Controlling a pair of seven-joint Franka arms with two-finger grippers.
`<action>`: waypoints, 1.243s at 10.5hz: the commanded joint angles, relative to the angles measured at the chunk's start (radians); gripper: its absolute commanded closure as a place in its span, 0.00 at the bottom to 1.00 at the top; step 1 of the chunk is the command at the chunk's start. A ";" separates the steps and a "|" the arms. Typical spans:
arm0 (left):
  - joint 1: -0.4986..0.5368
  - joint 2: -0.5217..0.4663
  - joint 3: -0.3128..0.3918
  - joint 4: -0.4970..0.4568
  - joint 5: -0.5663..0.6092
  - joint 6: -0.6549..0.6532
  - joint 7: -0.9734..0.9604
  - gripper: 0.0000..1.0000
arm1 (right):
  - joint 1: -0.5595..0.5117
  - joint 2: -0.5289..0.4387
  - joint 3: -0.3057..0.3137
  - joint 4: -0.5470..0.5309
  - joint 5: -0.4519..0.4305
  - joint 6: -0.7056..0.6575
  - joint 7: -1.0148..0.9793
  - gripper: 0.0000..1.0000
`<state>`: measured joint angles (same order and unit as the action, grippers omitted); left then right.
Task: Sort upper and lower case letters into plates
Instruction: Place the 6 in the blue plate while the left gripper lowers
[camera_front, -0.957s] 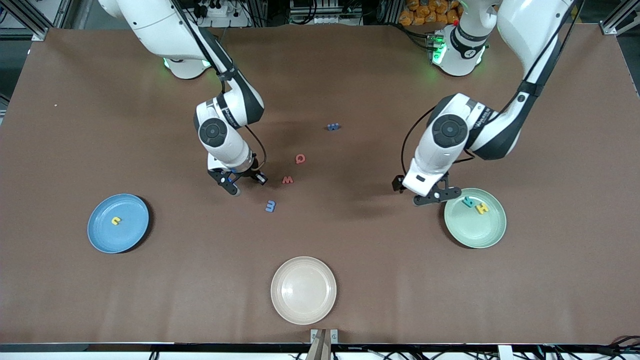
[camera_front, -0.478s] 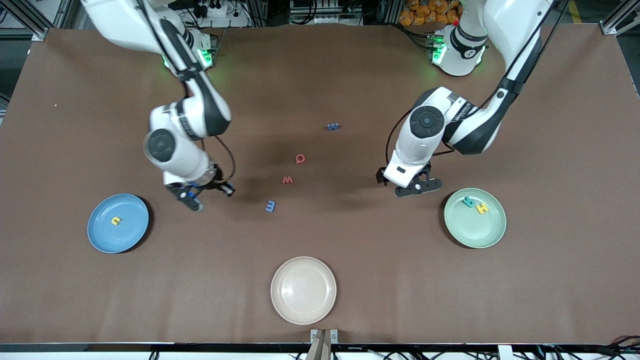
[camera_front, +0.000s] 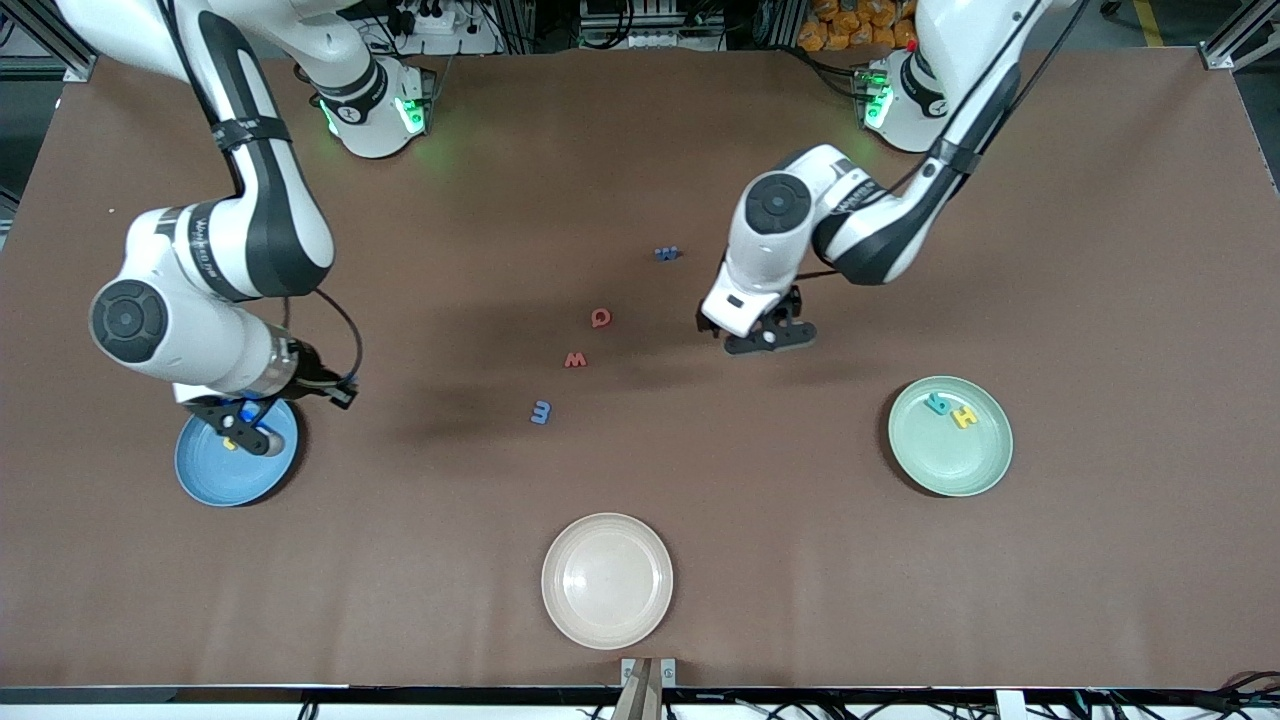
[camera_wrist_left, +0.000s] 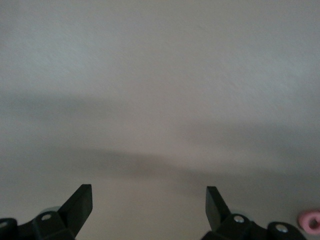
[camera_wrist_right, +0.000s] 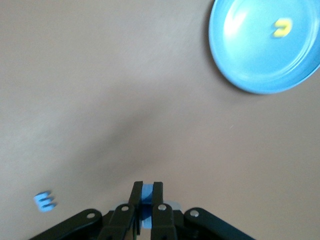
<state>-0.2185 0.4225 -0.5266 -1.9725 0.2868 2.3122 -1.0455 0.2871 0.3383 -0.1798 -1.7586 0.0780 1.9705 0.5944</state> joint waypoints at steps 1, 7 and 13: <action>-0.042 0.019 -0.029 0.003 -0.009 -0.005 -0.066 0.00 | -0.095 0.053 0.008 0.025 -0.067 0.037 -0.137 1.00; -0.137 0.064 -0.053 -0.003 -0.003 0.030 -0.184 0.00 | -0.317 0.145 0.008 0.031 -0.076 0.145 -0.534 1.00; -0.203 0.154 -0.053 -0.012 0.155 0.088 -0.370 0.00 | -0.310 0.145 0.010 0.031 -0.061 0.133 -0.538 0.00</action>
<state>-0.4239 0.5532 -0.5784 -1.9812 0.3842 2.3817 -1.3499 -0.0253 0.4773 -0.1748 -1.7470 0.0174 2.1207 0.0580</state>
